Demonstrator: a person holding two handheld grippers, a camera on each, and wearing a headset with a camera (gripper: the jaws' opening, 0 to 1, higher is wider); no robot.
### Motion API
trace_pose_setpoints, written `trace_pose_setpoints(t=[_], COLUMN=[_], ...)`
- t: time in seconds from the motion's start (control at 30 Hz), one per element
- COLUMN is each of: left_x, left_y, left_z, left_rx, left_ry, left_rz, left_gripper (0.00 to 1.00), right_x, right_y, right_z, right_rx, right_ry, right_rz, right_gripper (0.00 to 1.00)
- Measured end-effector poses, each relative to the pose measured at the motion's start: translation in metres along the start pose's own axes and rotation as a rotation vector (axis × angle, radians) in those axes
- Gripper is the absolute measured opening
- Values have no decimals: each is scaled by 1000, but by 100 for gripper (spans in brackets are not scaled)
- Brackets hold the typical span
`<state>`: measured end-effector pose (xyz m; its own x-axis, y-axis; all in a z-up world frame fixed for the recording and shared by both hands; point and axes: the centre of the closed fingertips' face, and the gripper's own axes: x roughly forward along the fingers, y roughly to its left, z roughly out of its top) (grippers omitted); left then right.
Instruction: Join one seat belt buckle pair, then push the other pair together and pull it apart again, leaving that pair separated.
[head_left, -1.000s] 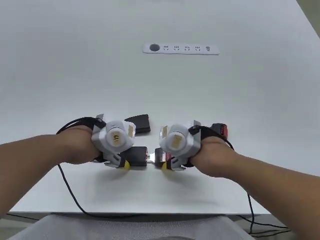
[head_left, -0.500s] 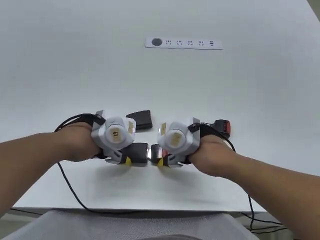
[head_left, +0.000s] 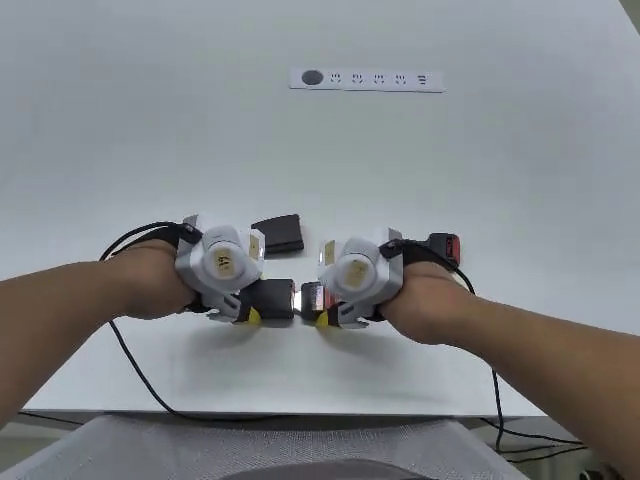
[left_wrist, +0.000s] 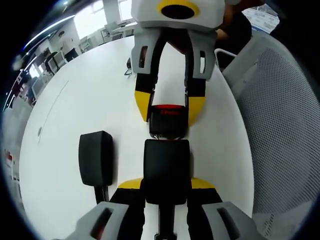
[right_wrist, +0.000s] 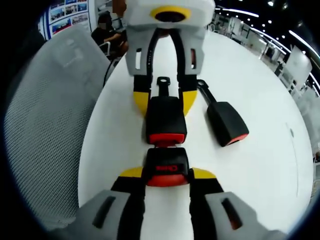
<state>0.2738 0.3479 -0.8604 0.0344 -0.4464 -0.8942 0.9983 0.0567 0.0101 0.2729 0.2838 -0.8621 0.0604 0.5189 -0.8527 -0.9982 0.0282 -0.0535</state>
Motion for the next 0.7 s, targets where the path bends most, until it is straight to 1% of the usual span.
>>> trace_pose_setpoints(t=[0.3,0.43,0.47,0.53,0.6,0.7], left_x=[0,1,1,1,1,0], left_y=[0,-1,-1,0,-1,0], left_z=[0,0,0,1,0,-1], left_rx=[-1,-5,-4,-19,-13,-46], left_ry=[21,23,30,51,57,61], left_rz=[-9,-5,-1,6,11,14], left_gripper=[33,33,33,34,34,34], right_x=[0,0,1,1,1,0], right_y=[0,0,0,1,0,1], right_z=[1,1,1,1,1,3], right_rx=[14,18,23,22,22,13], right_ry=[5,9,7,4,11,17], right_rz=[3,4,6,11,9,-1], right_gripper=[34,35,35,36,36,37])
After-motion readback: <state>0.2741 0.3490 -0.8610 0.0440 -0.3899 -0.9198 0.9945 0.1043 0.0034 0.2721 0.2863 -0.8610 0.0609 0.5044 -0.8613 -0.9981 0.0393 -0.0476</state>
